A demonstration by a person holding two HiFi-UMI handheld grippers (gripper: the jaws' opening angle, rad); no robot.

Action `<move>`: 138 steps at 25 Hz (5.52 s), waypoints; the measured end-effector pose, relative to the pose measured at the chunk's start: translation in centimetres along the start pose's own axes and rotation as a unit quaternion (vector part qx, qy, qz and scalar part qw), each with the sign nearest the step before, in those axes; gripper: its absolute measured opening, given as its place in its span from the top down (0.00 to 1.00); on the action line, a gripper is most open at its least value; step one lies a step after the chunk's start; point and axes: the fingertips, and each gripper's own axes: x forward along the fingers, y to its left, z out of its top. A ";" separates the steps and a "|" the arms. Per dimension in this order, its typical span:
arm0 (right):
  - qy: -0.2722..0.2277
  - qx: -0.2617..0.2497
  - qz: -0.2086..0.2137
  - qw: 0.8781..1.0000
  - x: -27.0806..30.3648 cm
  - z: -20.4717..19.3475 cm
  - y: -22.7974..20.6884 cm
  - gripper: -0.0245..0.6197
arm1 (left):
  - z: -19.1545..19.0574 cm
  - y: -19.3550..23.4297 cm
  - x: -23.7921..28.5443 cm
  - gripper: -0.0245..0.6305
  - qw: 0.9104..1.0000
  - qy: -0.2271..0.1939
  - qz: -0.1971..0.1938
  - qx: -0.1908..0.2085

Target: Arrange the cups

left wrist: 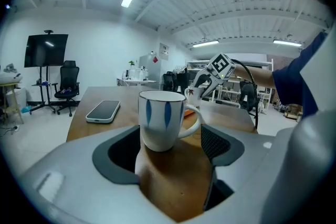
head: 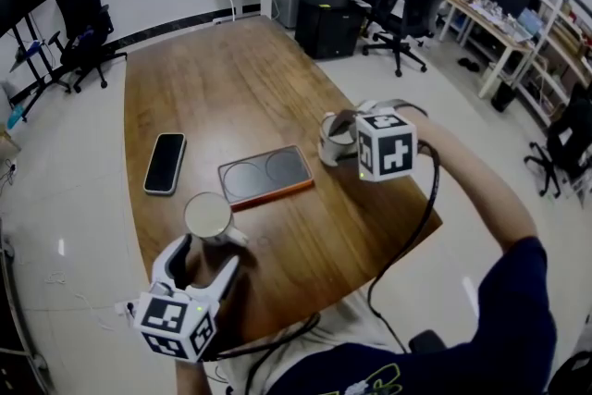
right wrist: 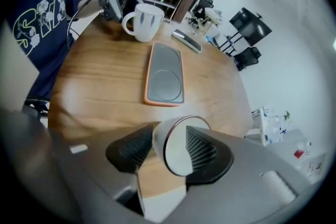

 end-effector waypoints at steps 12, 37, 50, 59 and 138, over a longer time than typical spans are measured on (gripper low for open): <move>-0.529 0.335 -0.153 0.765 -13.5 3.6 7.5 0.95 | 2.3 1.6 -3.2 0.95 0.990 -0.106 0.096 0.001; -0.519 0.335 0.001 0.786 -5.5 11.9 9.5 0.96 | 1.6 1.1 -4.0 0.96 0.988 -0.110 0.108 -0.002; -0.521 0.304 0.048 0.796 -4.0 21.6 9.0 0.20 | 2.2 0.6 -3.8 0.96 0.988 -0.109 0.106 -0.001; -0.497 0.324 0.041 0.804 -1.6 26.7 7.0 0.06 | 1.7 2.6 -6.0 0.96 0.979 -0.113 0.166 -0.016; -0.483 0.405 -0.076 0.773 -4.9 8.4 6.5 0.92 | 2.6 -3.0 -2.0 0.96 0.994 -0.096 -0.022 0.036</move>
